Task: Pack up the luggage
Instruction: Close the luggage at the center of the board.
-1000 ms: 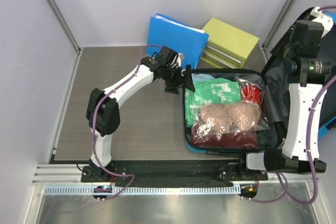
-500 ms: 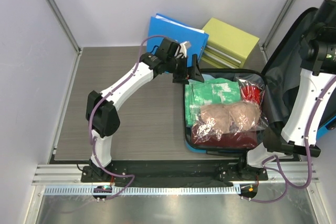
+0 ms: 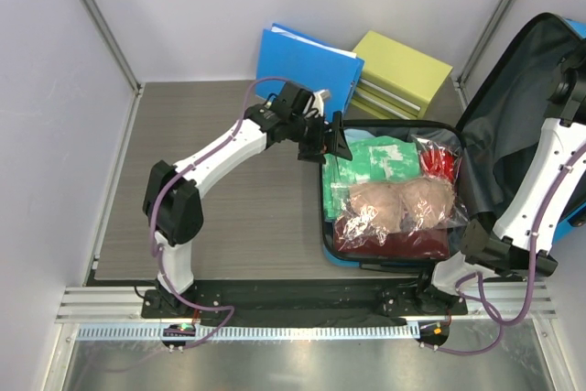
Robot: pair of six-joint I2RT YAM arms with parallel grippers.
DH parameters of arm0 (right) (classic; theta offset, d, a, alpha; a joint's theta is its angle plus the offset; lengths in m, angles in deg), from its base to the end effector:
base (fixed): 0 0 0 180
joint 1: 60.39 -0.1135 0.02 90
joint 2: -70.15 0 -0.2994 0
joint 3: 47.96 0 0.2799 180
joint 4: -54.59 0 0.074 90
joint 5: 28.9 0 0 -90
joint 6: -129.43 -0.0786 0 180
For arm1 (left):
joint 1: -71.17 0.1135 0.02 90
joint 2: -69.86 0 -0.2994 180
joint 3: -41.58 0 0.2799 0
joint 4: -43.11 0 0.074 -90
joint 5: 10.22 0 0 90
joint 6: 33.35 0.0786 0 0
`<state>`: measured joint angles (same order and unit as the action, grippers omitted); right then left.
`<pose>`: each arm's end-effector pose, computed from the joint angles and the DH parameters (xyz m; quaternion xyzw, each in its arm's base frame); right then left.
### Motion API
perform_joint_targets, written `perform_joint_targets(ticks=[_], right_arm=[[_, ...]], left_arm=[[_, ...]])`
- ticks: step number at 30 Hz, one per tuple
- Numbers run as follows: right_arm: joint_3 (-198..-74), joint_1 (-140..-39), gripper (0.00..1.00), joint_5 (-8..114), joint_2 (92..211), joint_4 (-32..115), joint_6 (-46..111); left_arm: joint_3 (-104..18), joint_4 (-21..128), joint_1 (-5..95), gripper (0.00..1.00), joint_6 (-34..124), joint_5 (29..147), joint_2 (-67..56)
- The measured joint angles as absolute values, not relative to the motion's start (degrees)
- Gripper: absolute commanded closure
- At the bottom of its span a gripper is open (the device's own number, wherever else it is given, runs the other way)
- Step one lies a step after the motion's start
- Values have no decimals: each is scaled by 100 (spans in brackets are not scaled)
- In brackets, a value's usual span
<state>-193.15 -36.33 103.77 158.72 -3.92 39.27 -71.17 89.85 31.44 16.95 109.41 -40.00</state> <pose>0.2506 -0.1702 0.6422 0.3878 0.6015 -0.3899 0.5795 0.3627 -0.3520 0.3106 0.1005 0.8894 -0.4231 0.1412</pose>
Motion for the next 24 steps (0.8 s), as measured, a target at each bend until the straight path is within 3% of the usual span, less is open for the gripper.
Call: perform_joint_targets(ticks=[15, 24], right_arm=[[-19118, -3089, 36, 9044, 15872, -1172, 2965], [-18174, -3074, 37, 8001, 15068, -1128, 2484]], left_arm=[[-6722, 8959, 3144, 9, 1813, 10934, -3627], [-6293, 8931, 3144, 9, 1828, 10891, -3463]])
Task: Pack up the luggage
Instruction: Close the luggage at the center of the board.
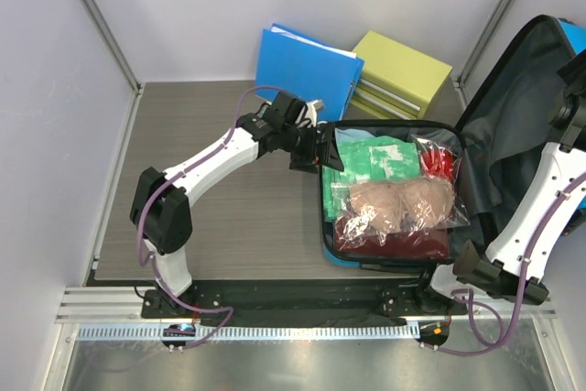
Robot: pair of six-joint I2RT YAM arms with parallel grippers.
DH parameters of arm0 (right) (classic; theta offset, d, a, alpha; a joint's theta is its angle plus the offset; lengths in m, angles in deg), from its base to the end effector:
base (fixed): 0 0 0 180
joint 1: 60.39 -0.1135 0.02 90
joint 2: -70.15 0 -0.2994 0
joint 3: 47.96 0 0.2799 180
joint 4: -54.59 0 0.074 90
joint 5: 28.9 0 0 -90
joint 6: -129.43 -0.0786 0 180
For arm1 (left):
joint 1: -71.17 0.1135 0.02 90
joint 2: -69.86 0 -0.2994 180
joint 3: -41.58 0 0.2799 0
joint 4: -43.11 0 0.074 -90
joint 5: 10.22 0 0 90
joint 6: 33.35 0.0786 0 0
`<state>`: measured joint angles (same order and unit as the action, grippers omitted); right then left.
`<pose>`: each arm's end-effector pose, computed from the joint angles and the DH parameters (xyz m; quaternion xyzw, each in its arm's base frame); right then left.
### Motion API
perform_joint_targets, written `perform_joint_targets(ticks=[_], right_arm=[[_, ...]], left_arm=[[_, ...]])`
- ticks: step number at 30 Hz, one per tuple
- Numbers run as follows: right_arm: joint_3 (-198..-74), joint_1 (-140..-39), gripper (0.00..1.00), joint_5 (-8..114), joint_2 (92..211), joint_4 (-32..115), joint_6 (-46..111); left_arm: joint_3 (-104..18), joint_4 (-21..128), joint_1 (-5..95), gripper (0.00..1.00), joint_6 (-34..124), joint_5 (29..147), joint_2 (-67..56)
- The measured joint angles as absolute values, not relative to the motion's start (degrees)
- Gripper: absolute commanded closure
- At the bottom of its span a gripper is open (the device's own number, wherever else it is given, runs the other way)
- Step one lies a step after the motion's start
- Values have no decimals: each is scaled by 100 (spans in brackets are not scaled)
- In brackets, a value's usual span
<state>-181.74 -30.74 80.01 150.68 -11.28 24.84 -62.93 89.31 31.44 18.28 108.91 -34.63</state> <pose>0.2333 -0.1621 0.6007 0.3850 0.6746 -0.2079 0.5945 0.3398 -0.3321 0.3005 0.1045 0.8968 -0.4087 0.1335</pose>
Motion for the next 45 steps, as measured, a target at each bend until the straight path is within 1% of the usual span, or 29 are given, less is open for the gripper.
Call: perform_joint_targets(ticks=[8, 26, 35, 40, 45], right_arm=[[-17715, -3059, 39, 7383, 14681, -1004, 2220], [-16131, -3080, 42, 6275, 13455, -204, 1782], [-15407, -3260, 44, 5750, 12961, 281, 1413], [-15215, -3343, 46, 5597, 12773, 402, 1225], [-14961, -3642, 46, 5551, 12576, 496, 1009]], left_arm=[[-5871, 8865, 3144, 9, 1828, 10875, -3159], [-5860, 8846, 3144, 9, 1935, 10830, -3133], [-5860, 8848, 3144, 9, 1959, 10827, -3133], [-5860, 8850, 3144, 9, 1961, 10825, -3133], [-5860, 8852, 3144, 9, 1963, 10821, -3133]])
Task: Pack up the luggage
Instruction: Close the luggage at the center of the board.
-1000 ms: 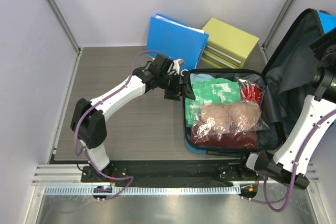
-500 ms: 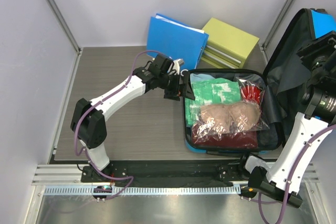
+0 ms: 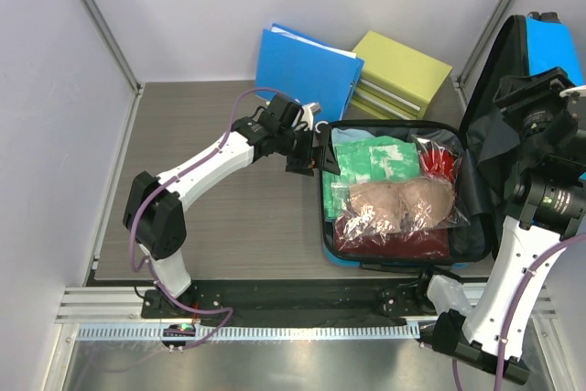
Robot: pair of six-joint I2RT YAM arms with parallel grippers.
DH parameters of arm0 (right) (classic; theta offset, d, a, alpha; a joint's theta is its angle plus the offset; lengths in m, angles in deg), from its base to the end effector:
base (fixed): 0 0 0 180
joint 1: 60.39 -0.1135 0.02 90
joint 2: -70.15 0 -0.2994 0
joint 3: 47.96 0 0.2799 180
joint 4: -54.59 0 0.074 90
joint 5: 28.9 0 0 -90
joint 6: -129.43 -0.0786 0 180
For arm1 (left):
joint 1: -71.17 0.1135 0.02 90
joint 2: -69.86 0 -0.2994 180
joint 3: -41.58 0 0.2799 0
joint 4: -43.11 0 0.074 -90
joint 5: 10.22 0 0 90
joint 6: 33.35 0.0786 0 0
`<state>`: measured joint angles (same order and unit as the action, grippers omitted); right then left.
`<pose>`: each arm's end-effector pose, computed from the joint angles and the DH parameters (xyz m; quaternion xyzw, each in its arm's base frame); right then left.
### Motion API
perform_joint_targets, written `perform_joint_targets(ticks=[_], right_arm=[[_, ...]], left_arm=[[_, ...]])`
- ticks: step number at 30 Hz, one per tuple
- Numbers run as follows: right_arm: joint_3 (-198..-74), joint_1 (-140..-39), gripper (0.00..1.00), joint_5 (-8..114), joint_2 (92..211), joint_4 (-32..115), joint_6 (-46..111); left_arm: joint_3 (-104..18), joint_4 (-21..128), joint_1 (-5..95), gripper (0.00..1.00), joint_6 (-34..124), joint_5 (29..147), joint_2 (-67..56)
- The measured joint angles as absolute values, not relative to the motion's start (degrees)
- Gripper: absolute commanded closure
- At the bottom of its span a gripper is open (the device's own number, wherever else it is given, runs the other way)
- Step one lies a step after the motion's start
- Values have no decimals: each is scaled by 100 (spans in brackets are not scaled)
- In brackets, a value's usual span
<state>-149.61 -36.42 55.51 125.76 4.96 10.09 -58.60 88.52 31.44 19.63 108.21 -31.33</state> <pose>0.1832 -0.0731 0.5525 0.2968 0.6656 0.0675 0.6814 0.3273 -0.3206 0.2986 0.1124 0.8977 -0.4021 0.1405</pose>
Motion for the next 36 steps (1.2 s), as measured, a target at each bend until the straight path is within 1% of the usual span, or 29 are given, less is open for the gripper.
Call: perform_joint_targets(ticks=[3, 12, 19, 23, 28, 33, 36], right_arm=[[-14767, -3950, 46, 5575, 12441, 576, 840], [-14393, -5535, 48, 5892, 12369, 600, 12], [-13879, -6864, 48, 6144, 12447, 533, -700], [-13851, -7743, 47, 6351, 12847, -97, -685], [-14015, -8538, 46, 6458, 13444, -1109, -569], [-14649, -8923, 46, 6563, 13752, -2385, -598], [-15252, -9277, 46, 6579, 13918, -2772, -646]], left_arm=[[-5860, 8852, 3144, 9, 1963, 10803, -3133], [-5860, 8876, 3144, 9, 1970, 10727, -3133], [-5858, 8955, 3155, 8, 2009, 10563, -3109], [-5839, 9036, 3236, 8, 2066, 10493, -3043], [-5657, 9134, 3597, 7, 2123, 10421, -2827], [-5659, 9226, 3994, 7, 2182, 10340, -2746], [-5688, 9305, 4071, 7, 2243, 10312, -2746]])
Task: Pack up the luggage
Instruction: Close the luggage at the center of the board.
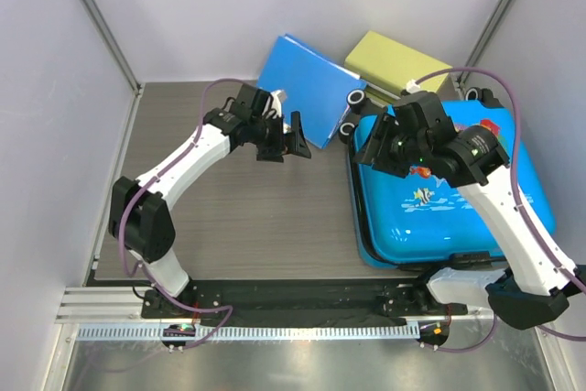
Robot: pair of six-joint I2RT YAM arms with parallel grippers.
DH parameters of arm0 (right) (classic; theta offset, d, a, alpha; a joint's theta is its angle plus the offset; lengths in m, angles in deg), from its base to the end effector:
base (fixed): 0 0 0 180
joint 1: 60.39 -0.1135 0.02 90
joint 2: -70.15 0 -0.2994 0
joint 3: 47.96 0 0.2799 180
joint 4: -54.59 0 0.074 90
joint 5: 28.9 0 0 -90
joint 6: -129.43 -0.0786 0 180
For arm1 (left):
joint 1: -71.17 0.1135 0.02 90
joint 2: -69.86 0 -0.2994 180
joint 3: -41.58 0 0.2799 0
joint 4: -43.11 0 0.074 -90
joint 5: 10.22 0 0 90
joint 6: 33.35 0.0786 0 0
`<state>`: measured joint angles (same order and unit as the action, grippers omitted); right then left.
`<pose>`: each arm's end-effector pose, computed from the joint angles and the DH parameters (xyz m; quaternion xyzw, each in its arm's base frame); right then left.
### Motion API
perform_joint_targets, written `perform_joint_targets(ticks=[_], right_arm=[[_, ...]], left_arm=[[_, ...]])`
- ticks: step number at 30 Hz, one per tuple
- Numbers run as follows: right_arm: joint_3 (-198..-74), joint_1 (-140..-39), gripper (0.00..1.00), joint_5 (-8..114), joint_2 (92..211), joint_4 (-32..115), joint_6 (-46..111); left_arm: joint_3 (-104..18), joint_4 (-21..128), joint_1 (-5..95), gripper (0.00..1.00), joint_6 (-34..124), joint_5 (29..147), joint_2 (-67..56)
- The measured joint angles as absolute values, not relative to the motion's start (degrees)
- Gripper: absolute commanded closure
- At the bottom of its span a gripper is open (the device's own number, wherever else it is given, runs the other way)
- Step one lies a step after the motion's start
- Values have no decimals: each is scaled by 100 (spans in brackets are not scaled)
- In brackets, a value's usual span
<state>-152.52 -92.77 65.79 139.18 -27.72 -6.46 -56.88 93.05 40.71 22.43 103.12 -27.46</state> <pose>0.2103 0.1258 0.4447 0.1242 0.9207 0.2027 0.3094 0.3585 -0.2470 0.3060 0.0411 0.9186 -0.3443 0.1898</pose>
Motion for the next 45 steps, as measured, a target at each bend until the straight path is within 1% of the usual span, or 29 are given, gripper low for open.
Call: perform_joint_targets(ticks=[4, 8, 11, 12, 14, 17, 19, 20, 21, 22, 23, 24, 27, 29, 31, 34, 37, 40, 45], right_arm=[[-16163, -9688, 46, 6552, 14275, -3034, -666], [-16773, -9729, 45, 6834, 14598, -3076, -574], [-17018, -9729, 40, 7507, 14760, -3133, -399], [-17077, -9729, 34, 7761, 14797, -3144, -318], [-17210, -9729, 28, 8467, 14869, -3161, -102], [-17313, -9548, 12, 9125, 14928, -3076, 290], [-17341, -8916, 9, 9101, 14992, -2875, 674], [-17339, -8549, 6, 9029, 15048, -2783, 795], [-17333, -7966, 5, 8819, 15158, -2599, 948], [-17324, -7635, 4, 8745, 15265, -2481, 1013], [-17322, -7277, 0, 8675, 15429, -2342, 1122], [-17322, -6991, 0, 8662, 15623, -2173, 1258], [-17230, -6779, 0, 8690, 15953, -1730, 1575], [-17132, -6521, 0, 8478, 16006, -1507, 1599], [-17094, -5896, 0, 8203, 15997, -1354, 1527], [-16784, -4401, 0, 7870, 15951, -1048, 1387], [-16430, -3402, 0, 7733, 15934, -1041, 1358], [-16039, -2908, 0, 7451, 15813, -1059, 1358], [-15523, -2720, 0, 7226, 15525, -1063, 1363]], left_arm=[[-5843, 9366, 4042, 7, 2263, 10314, -2761], [-6007, 9361, 4025, 7, 2261, 10316, -2776], [-6040, 9361, 4021, 7, 2261, 10307, -2783], [-6046, 9364, 4021, 7, 2261, 10296, -2790], [-6070, 9366, 4021, 7, 2261, 10277, -2816], [-6144, 9401, 4018, 8, 2259, 10250, -2894], [-6223, 9429, 4016, 8, 2261, 10183, -2975], [-6249, 9451, 4016, 8, 2261, 10132, -3010], [-6267, 9482, 4012, 7, 2265, 10080, -3034], [-6273, 9523, 4003, 7, 2272, 10023, -3054], [-6278, 9560, 3994, 7, 2280, 9975, -3063], [-6291, 9637, 3979, 6, 2287, 9861, -3071], [-6350, 9766, 3927, 5, 2309, 9568, -3071], [-6374, 9774, 3876, 5, 2309, 9383, -3071], [-6374, 9779, 3837, 5, 2300, 9251, -3071], [-6374, 9772, 3785, 5, 2280, 9123, -3069], [-6374, 9777, 3760, 5, 2283, 9072, -3076], [-6374, 9774, 3754, 6, 2283, 9142, -3163], [-6354, 9737, 3787, 6, 2285, 9404, -3705]])
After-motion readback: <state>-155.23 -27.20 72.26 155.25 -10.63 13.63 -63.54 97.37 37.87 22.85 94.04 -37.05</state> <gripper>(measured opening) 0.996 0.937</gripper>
